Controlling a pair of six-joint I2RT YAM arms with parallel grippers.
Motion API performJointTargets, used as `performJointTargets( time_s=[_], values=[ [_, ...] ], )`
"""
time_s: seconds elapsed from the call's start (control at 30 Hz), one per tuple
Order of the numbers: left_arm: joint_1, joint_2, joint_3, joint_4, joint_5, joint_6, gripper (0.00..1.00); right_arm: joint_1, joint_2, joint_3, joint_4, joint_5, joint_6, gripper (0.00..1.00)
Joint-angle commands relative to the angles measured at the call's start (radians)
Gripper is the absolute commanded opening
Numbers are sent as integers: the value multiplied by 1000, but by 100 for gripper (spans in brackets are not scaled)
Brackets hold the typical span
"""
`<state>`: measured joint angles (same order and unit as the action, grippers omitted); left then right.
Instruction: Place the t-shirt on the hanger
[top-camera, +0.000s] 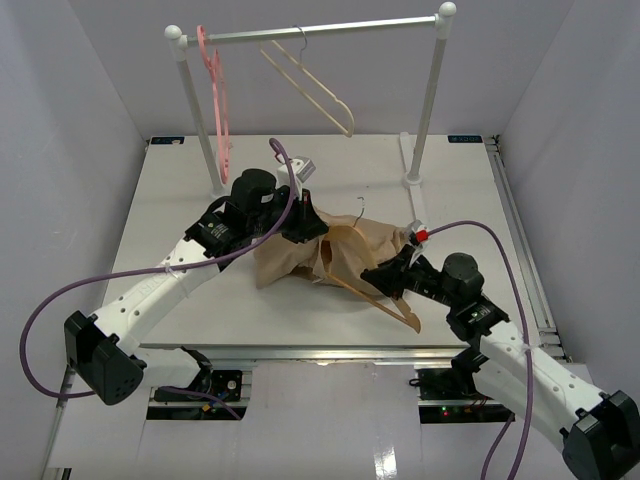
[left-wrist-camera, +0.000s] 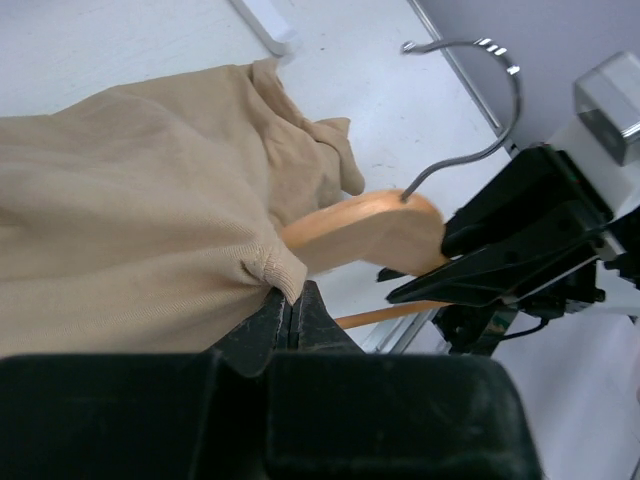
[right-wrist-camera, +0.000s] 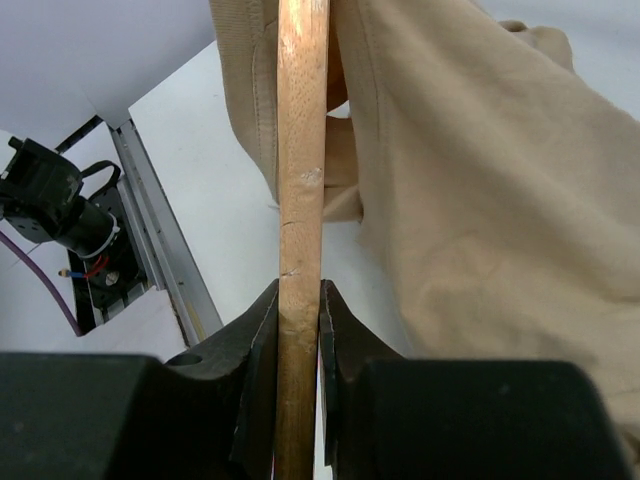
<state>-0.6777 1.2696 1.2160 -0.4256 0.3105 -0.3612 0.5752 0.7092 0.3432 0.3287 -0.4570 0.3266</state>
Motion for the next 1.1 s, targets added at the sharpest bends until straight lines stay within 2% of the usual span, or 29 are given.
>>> performJointTargets(
  time_s=[0.0,0.17,0.3,0.43,0.53,0.67,0.73,0.83,1.07],
  values=[
    [0,-33,50,22,109,-14,0,95,58,-13,283,51,-54,8],
    [0,-45,50,10,117,3,0,147,133,-28,425,61,-78,8],
    [0,-57,76,-36,81,27,8,155,157,-57,545,70,-70,8],
    [0,-50,129,-104,69,51,33,160,133,-116,720,68,-70,8],
    [1,-55,166,-156,49,77,43,160,101,-144,817,76,-66,8],
    [0,-83,230,-258,-8,114,65,160,60,-157,854,69,-52,8],
    [1,-112,245,-281,-62,137,70,160,34,-180,861,86,-66,8],
    [0,-137,264,-297,-159,146,74,160,7,-196,878,110,-88,8],
    [0,-141,366,-385,-258,238,74,160,-59,-205,825,84,-79,8]
  ],
)
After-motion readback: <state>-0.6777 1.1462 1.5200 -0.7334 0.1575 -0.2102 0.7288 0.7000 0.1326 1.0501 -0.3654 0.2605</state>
